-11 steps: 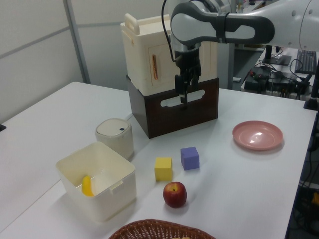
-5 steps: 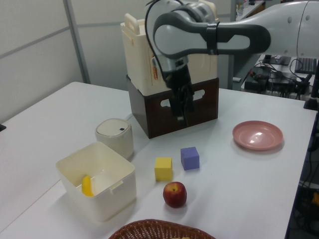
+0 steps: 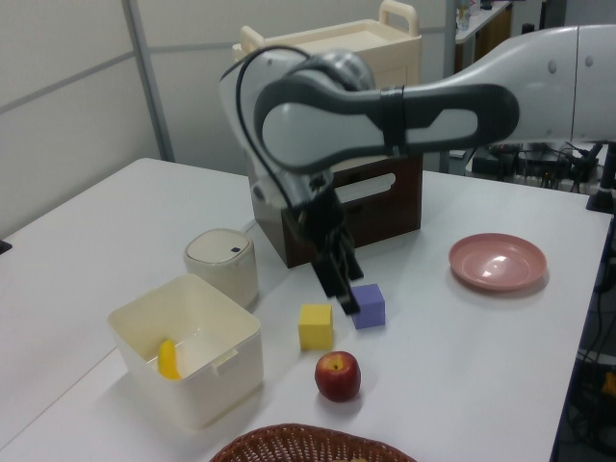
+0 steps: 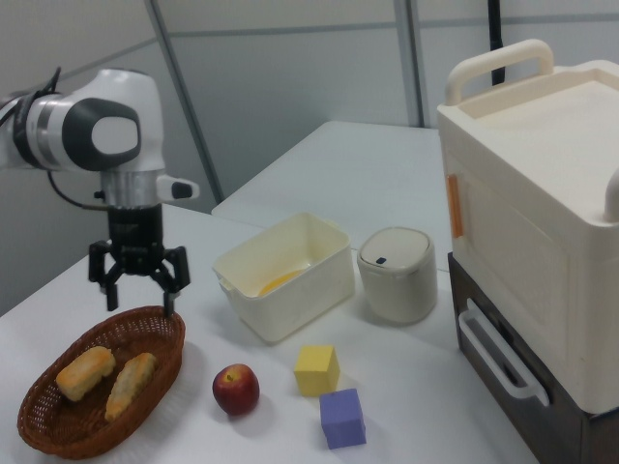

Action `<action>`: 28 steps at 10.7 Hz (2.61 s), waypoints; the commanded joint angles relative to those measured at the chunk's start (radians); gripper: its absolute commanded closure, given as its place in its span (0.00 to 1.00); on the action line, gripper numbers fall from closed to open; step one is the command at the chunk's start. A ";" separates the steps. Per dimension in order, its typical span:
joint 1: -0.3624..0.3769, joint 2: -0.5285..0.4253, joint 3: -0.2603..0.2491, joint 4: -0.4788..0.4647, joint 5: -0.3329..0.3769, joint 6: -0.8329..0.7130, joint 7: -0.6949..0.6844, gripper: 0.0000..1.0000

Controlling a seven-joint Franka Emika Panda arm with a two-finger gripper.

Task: Put the bread on the table
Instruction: 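Move the open gripper over the wicker basket toward the bread rolls, then lower the gripper and close it on the shorter bread roll, then lift the bread roll out of the basket and carry it toward the apple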

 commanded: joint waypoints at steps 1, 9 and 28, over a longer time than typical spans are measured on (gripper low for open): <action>0.092 0.026 -0.014 -0.046 0.054 -0.030 0.036 0.00; 0.229 0.224 -0.014 -0.046 0.286 0.145 0.345 0.00; 0.301 0.214 -0.019 -0.030 0.281 0.158 0.528 1.00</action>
